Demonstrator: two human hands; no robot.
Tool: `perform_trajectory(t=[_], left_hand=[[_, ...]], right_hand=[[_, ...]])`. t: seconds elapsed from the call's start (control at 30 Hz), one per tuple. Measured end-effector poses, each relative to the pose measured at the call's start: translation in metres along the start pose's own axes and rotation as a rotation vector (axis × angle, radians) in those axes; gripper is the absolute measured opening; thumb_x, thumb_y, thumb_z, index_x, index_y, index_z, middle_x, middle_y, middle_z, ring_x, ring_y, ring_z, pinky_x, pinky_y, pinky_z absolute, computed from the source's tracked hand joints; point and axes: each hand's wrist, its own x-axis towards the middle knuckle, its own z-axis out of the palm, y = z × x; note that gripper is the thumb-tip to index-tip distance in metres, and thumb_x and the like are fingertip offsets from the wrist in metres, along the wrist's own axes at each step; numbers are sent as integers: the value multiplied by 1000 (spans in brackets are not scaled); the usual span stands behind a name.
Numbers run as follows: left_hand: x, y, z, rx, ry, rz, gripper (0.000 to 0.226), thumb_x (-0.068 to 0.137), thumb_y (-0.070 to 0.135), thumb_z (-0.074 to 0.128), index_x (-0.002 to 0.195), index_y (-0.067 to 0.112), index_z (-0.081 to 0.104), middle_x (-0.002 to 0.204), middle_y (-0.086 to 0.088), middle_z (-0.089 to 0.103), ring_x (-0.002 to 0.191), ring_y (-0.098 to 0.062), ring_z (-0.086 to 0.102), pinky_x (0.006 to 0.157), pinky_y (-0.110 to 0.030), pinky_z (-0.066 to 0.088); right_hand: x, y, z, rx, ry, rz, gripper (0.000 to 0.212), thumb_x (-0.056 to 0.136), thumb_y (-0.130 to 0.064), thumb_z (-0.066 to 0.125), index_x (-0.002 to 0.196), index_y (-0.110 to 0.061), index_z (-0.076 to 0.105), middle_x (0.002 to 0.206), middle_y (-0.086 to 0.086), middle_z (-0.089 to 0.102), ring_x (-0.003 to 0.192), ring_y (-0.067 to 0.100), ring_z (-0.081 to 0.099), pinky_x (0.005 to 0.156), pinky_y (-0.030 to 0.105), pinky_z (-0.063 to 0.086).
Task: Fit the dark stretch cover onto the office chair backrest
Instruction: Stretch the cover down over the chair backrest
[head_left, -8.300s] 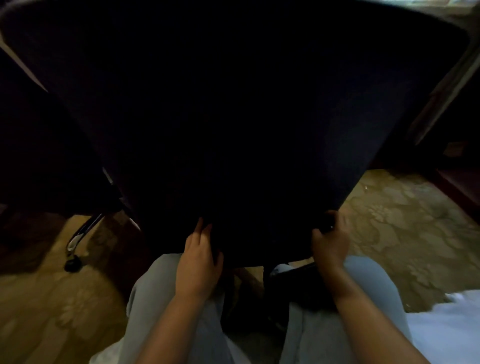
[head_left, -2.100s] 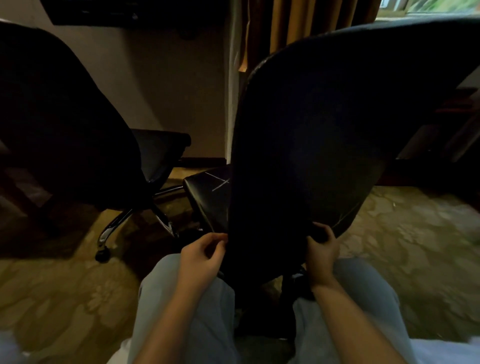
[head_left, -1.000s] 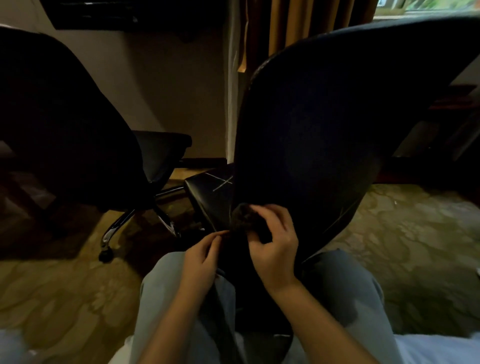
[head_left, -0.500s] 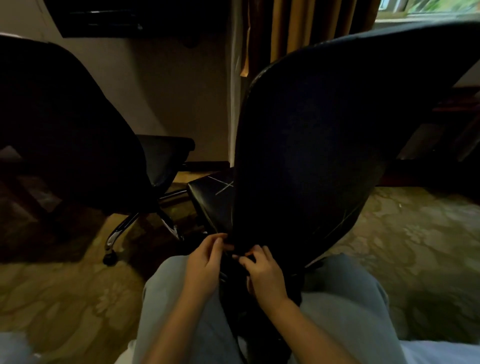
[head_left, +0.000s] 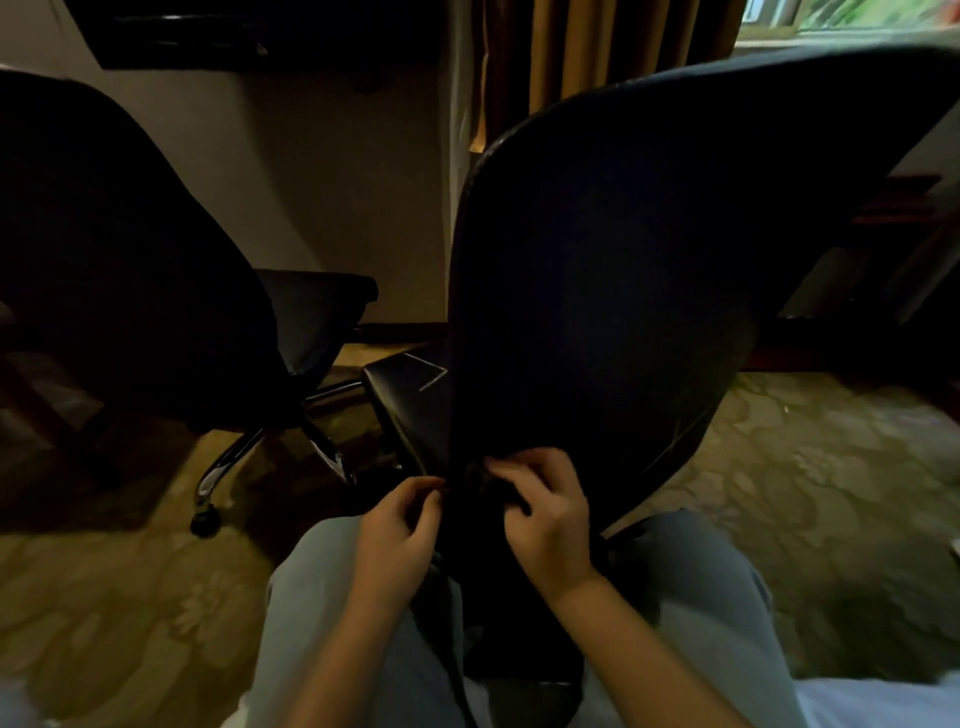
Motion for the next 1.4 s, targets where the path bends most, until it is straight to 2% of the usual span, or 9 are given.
perform_trajectory(t=[0.23, 0.4, 0.5, 0.6, 0.77, 0.9, 1.03, 1.17, 1.4], left_hand=[[-2, -3, 1, -30, 33, -25, 18, 92, 7, 59, 95, 25, 63, 88, 11, 68, 84, 5, 63, 68, -10, 48], [-4, -8, -3, 102, -40, 23, 14, 93, 14, 58, 94, 27, 64, 85, 12, 66, 79, 1, 62, 65, -17, 50], [-4, -12, -1, 175, -128, 22, 20, 92, 20, 59, 110, 28, 63, 99, 14, 66, 91, 0, 62, 76, -17, 51], [-3, -15, 1, 232, -146, 40, 30, 92, 22, 60, 122, 23, 60, 109, 13, 62, 100, -2, 59, 84, -17, 48], [-3, -13, 2, 280, -124, 60, 33, 90, 18, 61, 123, 21, 60, 111, 14, 60, 95, -9, 64, 85, -26, 53], [-4, -15, 2, 343, -110, 78, 38, 89, 17, 61, 127, 22, 57, 117, 14, 58, 102, -2, 58, 81, -9, 42], [-3, -17, -2, 337, -95, 70, 38, 89, 14, 61, 127, 21, 58, 119, 14, 58, 98, 5, 52, 74, 2, 37], [-3, -19, -5, 317, -92, 74, 40, 90, 13, 60, 129, 22, 55, 122, 14, 54, 95, 5, 52, 72, 0, 41], [-3, -21, -4, 303, -70, 28, 38, 94, 20, 56, 132, 20, 52, 131, 10, 50, 93, -2, 56, 69, -2, 40]], right_hand=[[-49, 33, 26, -154, -481, 73, 27, 74, -24, 53, 90, -25, 74, 97, -5, 63, 80, 19, 63, 52, 20, 51], [-26, 37, 5, -9, -252, 127, 30, 69, -20, 61, 98, -18, 70, 106, -9, 51, 93, 9, 54, 73, 14, 46], [1, 41, -17, -11, 52, 272, 47, 64, 6, 55, 106, -12, 65, 110, 1, 53, 99, 8, 52, 90, 6, 38], [14, 39, -22, 12, 229, 400, 46, 62, 13, 54, 104, -3, 64, 106, 8, 55, 97, -2, 47, 89, 0, 33], [-17, 9, 14, 100, -79, 236, 43, 60, -1, 55, 98, -19, 64, 100, -5, 55, 91, 11, 57, 83, 13, 44], [-32, 7, 33, 49, -283, 77, 48, 58, 5, 58, 100, -17, 68, 107, -5, 55, 100, 15, 53, 84, 20, 45], [-29, 26, 24, 24, -227, 234, 37, 63, -4, 65, 97, -19, 67, 104, -7, 52, 95, 10, 55, 79, 14, 44], [-19, 57, 12, -58, -138, 388, 52, 55, 20, 57, 97, -7, 67, 102, 8, 59, 91, 27, 62, 80, 13, 41], [-5, 70, 0, -44, 73, 783, 43, 71, 18, 55, 109, 0, 60, 116, 15, 53, 103, 29, 55, 87, 26, 38]])
